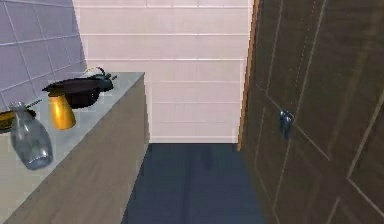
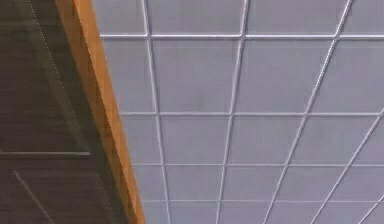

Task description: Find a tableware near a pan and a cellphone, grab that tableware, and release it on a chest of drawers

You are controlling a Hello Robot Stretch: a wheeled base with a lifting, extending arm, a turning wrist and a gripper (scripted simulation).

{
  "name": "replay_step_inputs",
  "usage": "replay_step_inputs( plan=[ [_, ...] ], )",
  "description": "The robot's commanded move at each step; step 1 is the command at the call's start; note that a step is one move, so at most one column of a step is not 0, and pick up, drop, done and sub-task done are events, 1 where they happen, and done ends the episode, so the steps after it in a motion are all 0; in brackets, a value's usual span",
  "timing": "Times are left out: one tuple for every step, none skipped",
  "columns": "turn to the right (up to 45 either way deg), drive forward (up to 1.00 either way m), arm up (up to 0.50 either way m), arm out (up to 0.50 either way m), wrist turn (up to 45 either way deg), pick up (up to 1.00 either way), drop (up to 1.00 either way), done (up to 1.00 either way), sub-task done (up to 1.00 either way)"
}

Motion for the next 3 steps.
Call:
replay_step_inputs(
  plan=[
    [3.0,0.0,0.0,0.0,0.0,0.0,0.0,0.0,0.0],
    [0.0,0.4,0.0,0.0,0.0,0.0,0.0,0.0,0.0],
    [-45.0,0.0,0.0,0.0,0.0,0.0,0.0,0.0,0.0]
  ],
)
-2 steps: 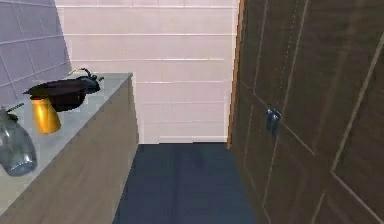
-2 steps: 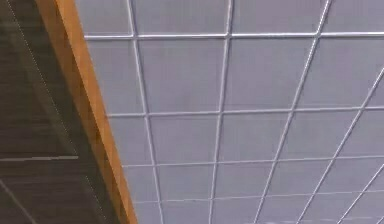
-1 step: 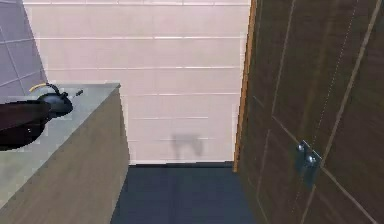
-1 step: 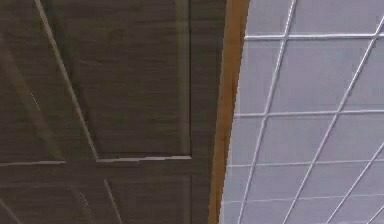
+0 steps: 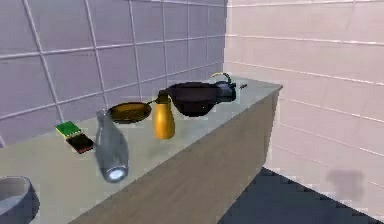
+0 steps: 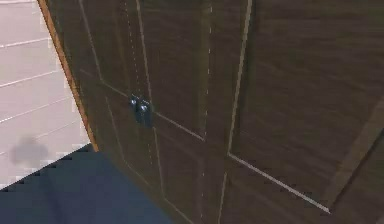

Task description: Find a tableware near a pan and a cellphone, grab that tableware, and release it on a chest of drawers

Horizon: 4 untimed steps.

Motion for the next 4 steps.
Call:
replay_step_inputs(
  plan=[
    [-45.0,0.0,0.0,0.0,0.0,0.0,0.0,0.0,0.0],
    [-45.0,0.0,0.0,0.0,0.0,0.0,0.0,0.0,0.0],
    [-42.0,0.0,0.0,0.0,0.0,0.0,0.0,0.0,0.0],
    [0.0,0.0,0.5,0.0,0.0,0.0,0.0,0.0,0.0]
  ],
)
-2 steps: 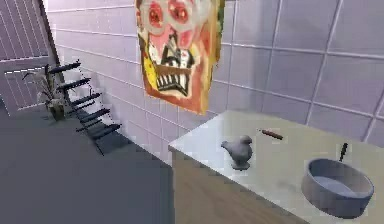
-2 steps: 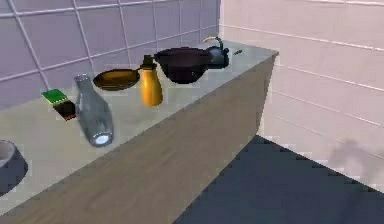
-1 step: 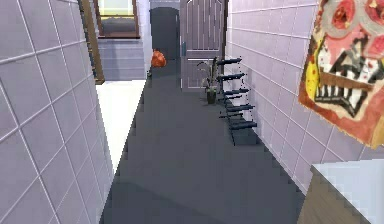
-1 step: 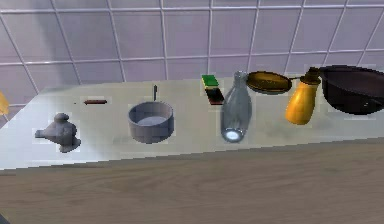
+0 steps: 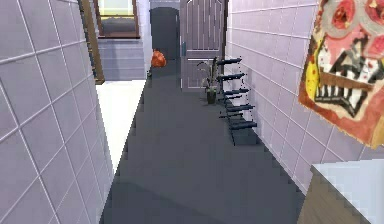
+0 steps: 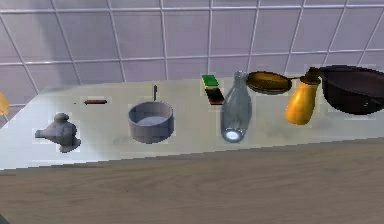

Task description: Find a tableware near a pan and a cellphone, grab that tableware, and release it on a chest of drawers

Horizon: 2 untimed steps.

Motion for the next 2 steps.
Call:
replay_step_inputs(
  plan=[
    [0.0,0.0,0.38,0.0,0.0,0.0,0.0,0.0,0.0],
    [0.0,0.0,0.0,0.3,0.0,0.0,0.0,0.0,0.0]
  ],
)
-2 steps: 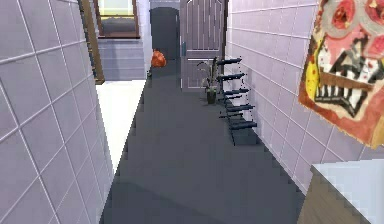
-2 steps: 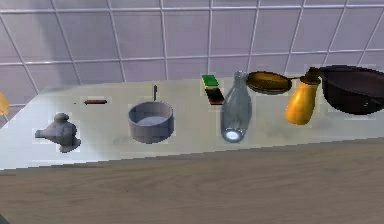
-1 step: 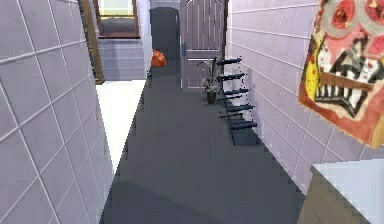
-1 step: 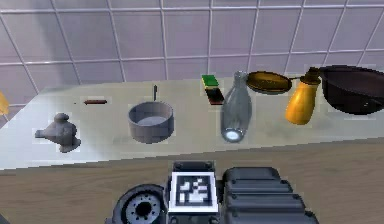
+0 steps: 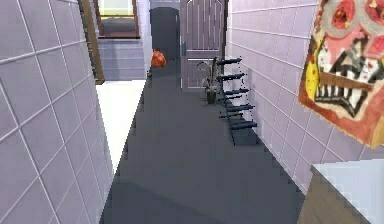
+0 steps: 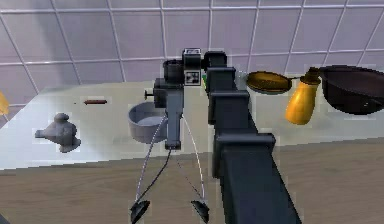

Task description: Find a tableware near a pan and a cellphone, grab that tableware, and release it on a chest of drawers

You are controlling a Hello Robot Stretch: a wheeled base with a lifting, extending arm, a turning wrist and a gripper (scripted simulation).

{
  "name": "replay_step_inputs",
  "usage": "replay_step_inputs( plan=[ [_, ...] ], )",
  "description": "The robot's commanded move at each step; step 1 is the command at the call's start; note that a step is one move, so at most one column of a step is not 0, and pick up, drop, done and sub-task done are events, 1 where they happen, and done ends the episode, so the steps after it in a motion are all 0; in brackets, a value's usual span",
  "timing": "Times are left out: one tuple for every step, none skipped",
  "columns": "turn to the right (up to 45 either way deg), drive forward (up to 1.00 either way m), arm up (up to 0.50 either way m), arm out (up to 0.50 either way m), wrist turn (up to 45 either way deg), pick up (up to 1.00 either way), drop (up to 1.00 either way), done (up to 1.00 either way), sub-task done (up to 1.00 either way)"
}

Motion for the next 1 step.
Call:
replay_step_inputs(
  plan=[
    [0.0,0.0,0.0,0.0,45.0,0.0,0.0,0.0,0.0]
  ],
)
